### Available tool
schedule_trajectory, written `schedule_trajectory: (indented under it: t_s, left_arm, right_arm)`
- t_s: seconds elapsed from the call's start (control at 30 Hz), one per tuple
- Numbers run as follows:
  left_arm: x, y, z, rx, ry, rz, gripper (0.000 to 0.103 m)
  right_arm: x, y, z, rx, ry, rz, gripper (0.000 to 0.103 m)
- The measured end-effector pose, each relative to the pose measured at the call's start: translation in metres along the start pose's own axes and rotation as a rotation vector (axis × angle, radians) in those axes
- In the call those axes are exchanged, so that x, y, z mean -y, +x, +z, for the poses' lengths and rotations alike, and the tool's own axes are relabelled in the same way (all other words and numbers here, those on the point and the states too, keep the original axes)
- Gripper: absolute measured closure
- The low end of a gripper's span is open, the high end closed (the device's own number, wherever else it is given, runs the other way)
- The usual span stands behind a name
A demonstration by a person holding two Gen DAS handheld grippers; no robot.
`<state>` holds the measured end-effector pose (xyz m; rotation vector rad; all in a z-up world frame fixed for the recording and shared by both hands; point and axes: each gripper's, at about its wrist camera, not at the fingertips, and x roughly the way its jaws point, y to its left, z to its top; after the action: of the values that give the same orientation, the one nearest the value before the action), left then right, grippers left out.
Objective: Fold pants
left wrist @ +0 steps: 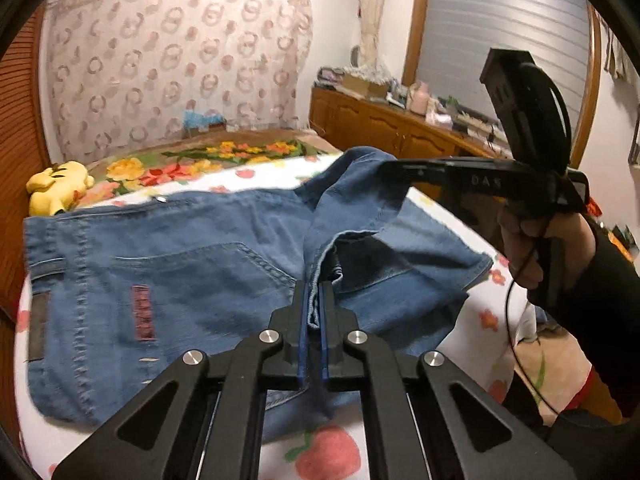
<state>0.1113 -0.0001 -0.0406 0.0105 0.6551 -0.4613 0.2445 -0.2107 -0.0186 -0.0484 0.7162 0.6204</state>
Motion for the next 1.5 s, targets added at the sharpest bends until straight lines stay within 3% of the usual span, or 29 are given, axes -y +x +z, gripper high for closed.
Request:
schedule_trajectory:
  t_s: [0.3,0.5,0.8,1.33,1.5]
  left_arm:
    - [-0.047,-0.059,-0.004,0.098,-0.078,0.107,0.098]
    - [-0.088,-0.079,-0.022,0.110,-0.144,0.195,0.098]
    - [-0.121,-0.084,-0.044,0.094,-0.200,0.255,0.098]
    - [-0.141,-0.070,-0.070,0.020,-0.234,0.291,0.098]
    - [-0.143,-0.064,-0.078,-0.012,-0.239,0.302,0.098]
  right_arm:
    - [-0.067,0.008,0.052,0.063,-0.152,0.094,0.087]
    - [-0.094,0.048,0.069,0.039,-0.208,0.163,0.087]
    - [-0.122,0.094,0.087,-0.002,-0.282,0.221,0.087]
    - [-0.143,0.138,0.097,-0.078,-0.313,0.188,0.087]
    - [-0.142,0.136,0.097,-0.099,-0.290,0.188,0.076]
